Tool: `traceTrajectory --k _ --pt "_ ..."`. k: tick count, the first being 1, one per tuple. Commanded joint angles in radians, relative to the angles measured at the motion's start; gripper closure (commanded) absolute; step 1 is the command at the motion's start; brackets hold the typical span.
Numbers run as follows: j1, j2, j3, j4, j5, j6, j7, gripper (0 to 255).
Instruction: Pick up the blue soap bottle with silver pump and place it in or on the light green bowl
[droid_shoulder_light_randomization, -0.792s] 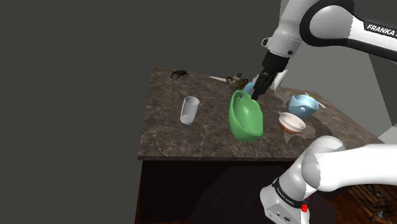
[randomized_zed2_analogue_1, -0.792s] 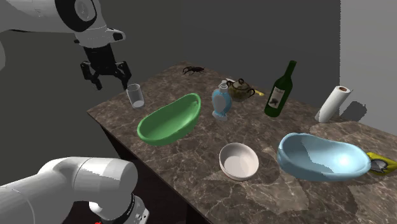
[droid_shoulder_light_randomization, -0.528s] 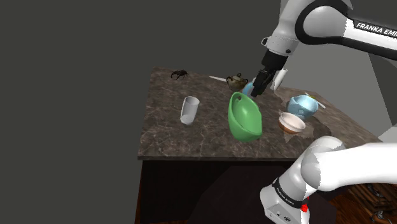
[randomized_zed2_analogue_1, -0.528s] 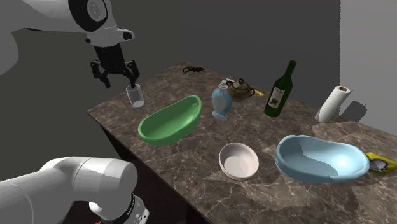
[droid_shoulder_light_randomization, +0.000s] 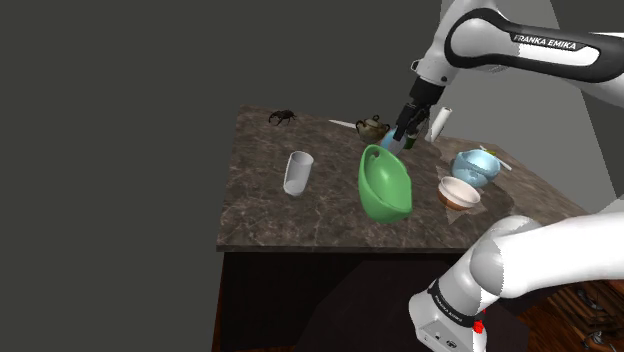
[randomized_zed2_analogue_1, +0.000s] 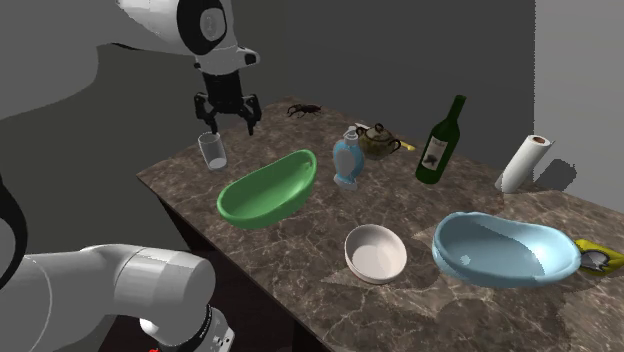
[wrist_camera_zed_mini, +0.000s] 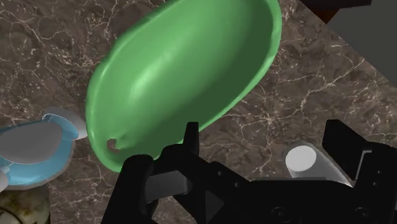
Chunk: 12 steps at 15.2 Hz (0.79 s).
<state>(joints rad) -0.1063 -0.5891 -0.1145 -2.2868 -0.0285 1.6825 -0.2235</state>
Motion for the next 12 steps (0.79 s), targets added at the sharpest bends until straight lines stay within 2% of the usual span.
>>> traceTrajectory --k 1,7,12 --pt "-0.015 0.047 -0.035 0.027 -0.013 0.027 -0.032 0" --pt "-0.049 0.198 -0.135 0.131 -0.023 0.092 -0.127 0" --pt "-0.074 0.34 -0.216 0.245 0.001 0.131 -0.213 0"
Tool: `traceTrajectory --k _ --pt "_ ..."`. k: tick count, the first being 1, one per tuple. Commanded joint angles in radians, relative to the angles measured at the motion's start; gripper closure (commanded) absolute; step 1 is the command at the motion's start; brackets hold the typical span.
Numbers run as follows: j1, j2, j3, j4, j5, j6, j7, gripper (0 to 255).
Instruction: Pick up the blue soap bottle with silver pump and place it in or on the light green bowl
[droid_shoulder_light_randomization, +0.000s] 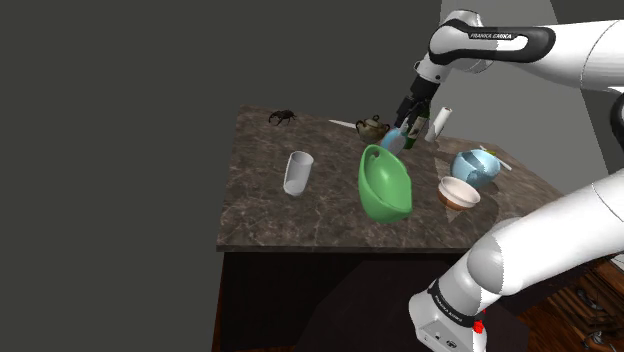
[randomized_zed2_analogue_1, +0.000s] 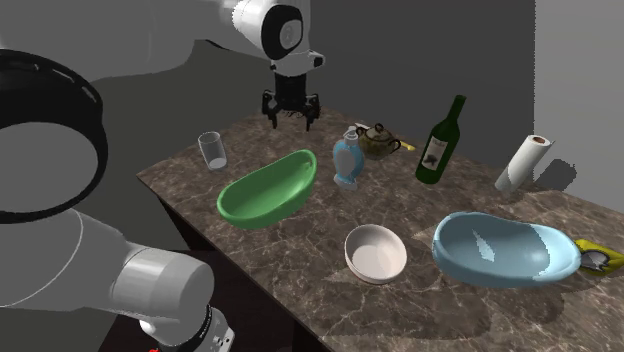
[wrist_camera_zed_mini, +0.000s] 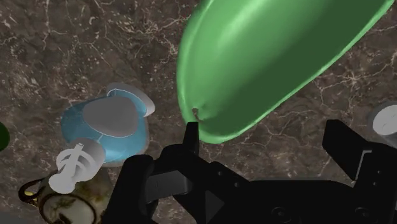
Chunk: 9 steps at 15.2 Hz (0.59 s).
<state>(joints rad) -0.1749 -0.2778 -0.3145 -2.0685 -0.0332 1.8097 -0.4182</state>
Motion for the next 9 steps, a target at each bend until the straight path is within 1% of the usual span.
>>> traceTrajectory --k 1,5,9 --pt "-0.01 0.059 -0.031 0.053 0.015 0.009 -0.036 0" --pt "-0.035 0.188 -0.089 0.168 0.064 0.022 -0.111 0" --pt "-0.074 0.328 -0.137 0.304 0.133 0.017 -0.188 0"
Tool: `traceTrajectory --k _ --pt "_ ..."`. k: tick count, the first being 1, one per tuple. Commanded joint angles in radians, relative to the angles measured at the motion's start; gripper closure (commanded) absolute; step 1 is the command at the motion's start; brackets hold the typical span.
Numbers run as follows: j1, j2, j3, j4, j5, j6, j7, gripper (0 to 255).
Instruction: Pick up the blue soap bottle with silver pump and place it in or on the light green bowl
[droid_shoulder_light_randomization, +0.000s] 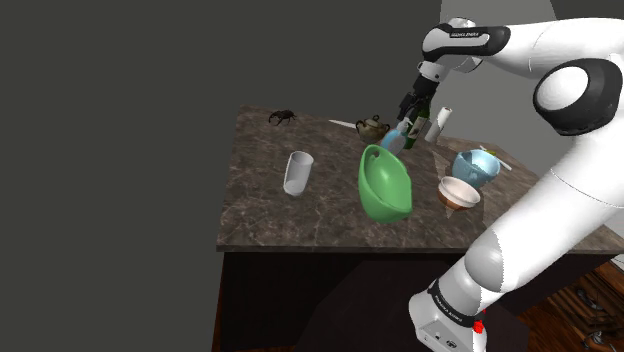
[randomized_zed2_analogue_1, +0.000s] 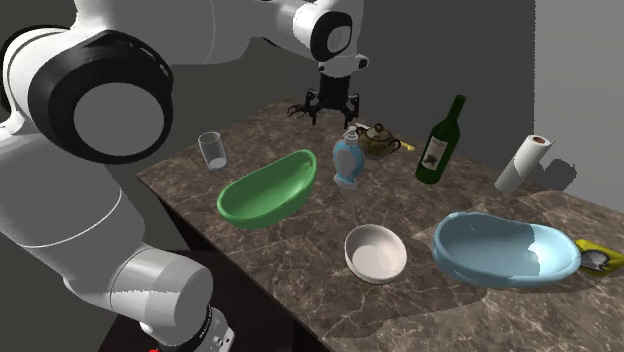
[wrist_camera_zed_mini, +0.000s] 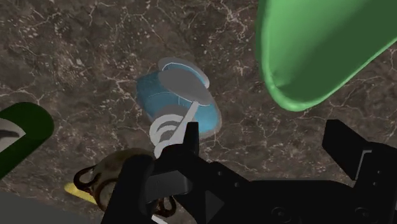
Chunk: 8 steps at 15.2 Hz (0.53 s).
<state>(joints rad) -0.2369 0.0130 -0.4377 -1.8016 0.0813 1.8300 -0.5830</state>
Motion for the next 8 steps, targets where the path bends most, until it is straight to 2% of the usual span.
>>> traceTrajectory --k 1,5,8 --pt "-0.025 0.074 -0.023 0.075 0.039 -0.008 -0.042 0" --pt "-0.088 0.223 -0.048 0.237 0.122 -0.038 -0.109 0" --pt "-0.086 0.225 -0.044 0.2 0.123 0.001 -0.111 0"
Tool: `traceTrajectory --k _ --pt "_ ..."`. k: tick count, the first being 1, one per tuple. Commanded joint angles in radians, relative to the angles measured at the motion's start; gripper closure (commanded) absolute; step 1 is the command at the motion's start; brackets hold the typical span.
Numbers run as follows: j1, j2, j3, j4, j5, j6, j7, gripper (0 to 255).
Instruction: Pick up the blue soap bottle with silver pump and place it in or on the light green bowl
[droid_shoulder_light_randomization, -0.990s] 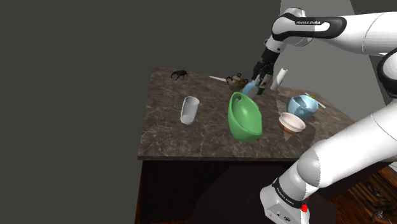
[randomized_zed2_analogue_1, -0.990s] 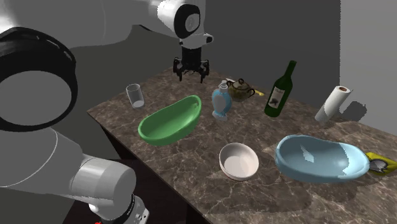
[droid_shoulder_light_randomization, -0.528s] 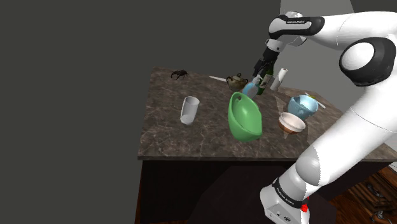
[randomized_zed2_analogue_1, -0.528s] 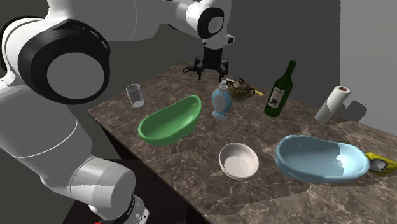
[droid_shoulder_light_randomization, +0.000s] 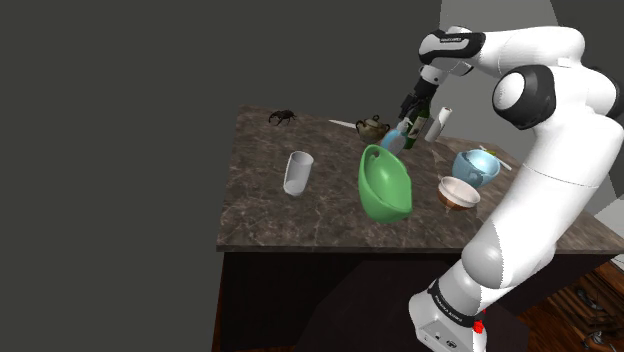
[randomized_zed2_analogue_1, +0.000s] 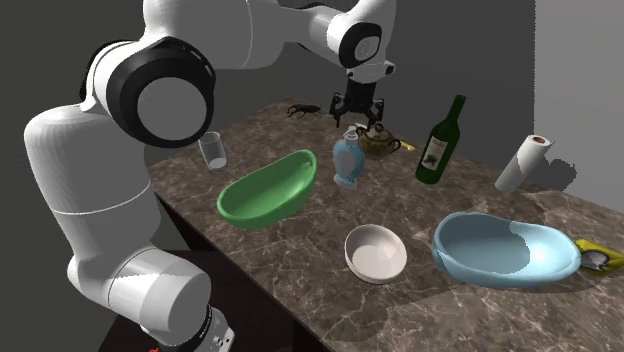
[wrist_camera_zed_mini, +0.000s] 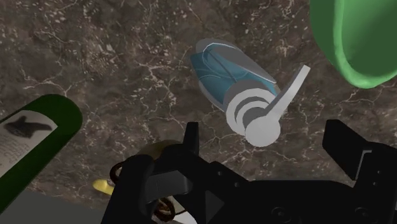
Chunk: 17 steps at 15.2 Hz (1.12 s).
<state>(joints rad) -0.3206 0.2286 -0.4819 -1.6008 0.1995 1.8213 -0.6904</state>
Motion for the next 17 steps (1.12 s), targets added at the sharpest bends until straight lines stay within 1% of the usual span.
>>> traceTrajectory --k 1,5,12,13,17 --pt "-0.001 0.011 0.001 -0.013 0.006 0.023 -0.005 0" --pt "0.001 0.018 0.004 -0.052 0.012 0.068 -0.009 0" --pt "0.001 0.017 0.004 -0.052 0.012 0.067 -0.009 0" --pt "0.001 0.017 0.004 -0.052 0.012 0.067 -0.009 255" --pt "0.001 0.017 0.004 -0.052 0.012 0.067 -0.009 255"
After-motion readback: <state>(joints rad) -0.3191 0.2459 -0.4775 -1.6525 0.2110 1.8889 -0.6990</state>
